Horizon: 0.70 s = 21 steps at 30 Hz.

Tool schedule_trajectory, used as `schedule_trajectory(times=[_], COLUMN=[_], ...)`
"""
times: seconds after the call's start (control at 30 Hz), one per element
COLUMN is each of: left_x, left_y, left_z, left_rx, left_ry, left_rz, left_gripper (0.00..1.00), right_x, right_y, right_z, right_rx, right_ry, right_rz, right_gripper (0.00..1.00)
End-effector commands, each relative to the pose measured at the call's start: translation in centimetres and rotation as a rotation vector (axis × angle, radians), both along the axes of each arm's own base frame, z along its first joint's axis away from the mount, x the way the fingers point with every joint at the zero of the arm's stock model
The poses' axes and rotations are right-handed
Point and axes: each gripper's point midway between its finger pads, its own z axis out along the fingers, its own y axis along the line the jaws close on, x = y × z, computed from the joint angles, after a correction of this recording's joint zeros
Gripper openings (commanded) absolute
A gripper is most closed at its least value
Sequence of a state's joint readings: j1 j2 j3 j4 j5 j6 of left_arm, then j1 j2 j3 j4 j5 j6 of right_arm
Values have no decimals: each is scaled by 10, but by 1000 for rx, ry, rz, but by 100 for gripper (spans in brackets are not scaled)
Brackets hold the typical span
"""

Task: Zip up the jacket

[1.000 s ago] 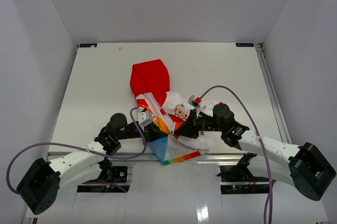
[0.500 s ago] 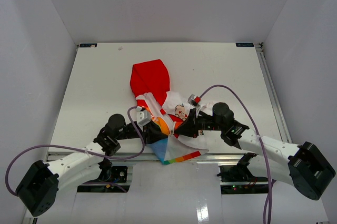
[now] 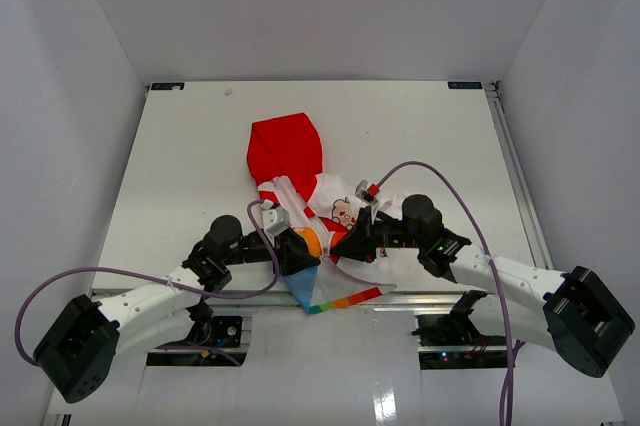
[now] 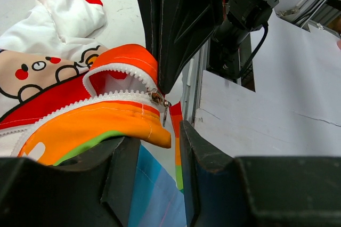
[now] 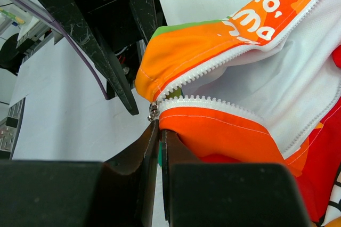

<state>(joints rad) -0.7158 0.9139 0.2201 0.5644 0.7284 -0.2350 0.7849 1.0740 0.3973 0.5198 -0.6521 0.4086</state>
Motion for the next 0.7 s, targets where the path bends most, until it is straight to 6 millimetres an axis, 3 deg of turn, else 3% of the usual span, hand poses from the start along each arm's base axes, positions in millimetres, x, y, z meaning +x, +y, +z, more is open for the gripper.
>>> schedule_trajectory(times=[0.0, 0.47, 0.57, 0.67], left_x=[5, 7, 7, 6], left_y=[-5, -7, -8, -9], left_z=[20, 20, 19, 19], left_rx=[-44, -53, -52, -51], left_ry=[-45, -32, -22, -19], left_rz=[2, 5, -1, -8], left_gripper=[46, 48, 44, 30], right_x=[5, 0, -1, -3], right_y=[6, 10, 10, 11], right_z=[25, 19, 17, 16], right_rx=[63, 51, 47, 44], right_ry=[-75, -76, -78, -78], right_rz=[19, 45, 49, 56], right_gripper=[8, 8, 8, 8])
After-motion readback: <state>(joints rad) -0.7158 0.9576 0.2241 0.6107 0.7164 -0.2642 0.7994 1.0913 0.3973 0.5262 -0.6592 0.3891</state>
